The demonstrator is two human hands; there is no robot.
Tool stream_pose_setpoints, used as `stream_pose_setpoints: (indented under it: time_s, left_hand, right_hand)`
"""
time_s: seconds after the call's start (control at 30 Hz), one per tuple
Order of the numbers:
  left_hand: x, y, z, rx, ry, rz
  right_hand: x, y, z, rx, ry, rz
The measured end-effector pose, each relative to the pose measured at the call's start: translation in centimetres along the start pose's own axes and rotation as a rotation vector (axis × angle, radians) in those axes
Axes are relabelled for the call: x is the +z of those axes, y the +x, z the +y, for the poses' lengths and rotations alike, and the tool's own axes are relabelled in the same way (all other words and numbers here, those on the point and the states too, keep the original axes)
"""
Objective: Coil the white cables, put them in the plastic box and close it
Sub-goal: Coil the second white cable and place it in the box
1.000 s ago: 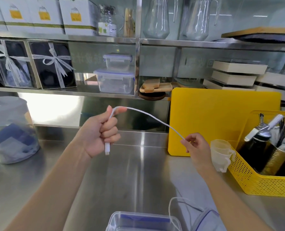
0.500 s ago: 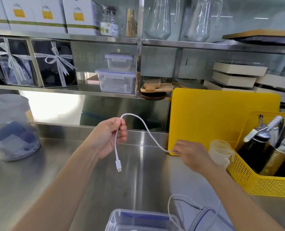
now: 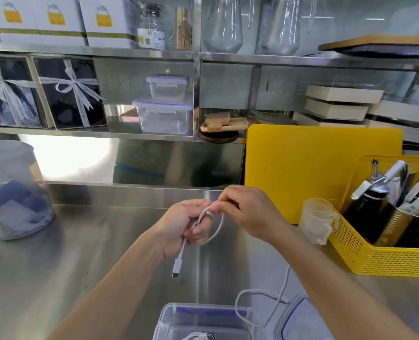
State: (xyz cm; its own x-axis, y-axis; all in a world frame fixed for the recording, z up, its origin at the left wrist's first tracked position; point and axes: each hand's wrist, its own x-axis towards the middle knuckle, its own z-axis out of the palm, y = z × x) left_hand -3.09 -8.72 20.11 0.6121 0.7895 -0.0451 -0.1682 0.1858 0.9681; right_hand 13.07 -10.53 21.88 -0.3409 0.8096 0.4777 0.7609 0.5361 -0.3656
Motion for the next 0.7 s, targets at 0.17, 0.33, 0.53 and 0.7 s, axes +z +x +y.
stream_pose_setpoints:
  time_s: [0.17,0.33,0.53,0.7]
  left_hand:
    - [-0.6,-0.4,0.3,-0.037,-0.015,-0.083]
    - [-1.5,-0.7,1.0,0.002,0.028,-0.024]
    - [-2.8,-0.6,2.4,0.073,-0.214,0.103]
    - [-3.2,-0.7,3.3,0.091,-0.234,0.187]
  right_hand:
    - [-0.9,-0.1,0.9,0.173,0.197,-0.088]
    - [-1.6,-0.9,1.4,0.212,0.232,-0.187]
    - [-1.5,-1.2,3.0,0.386,0.247,0.029]
    - [-1.3,-1.7,3.7,0.493,0.284,0.053]
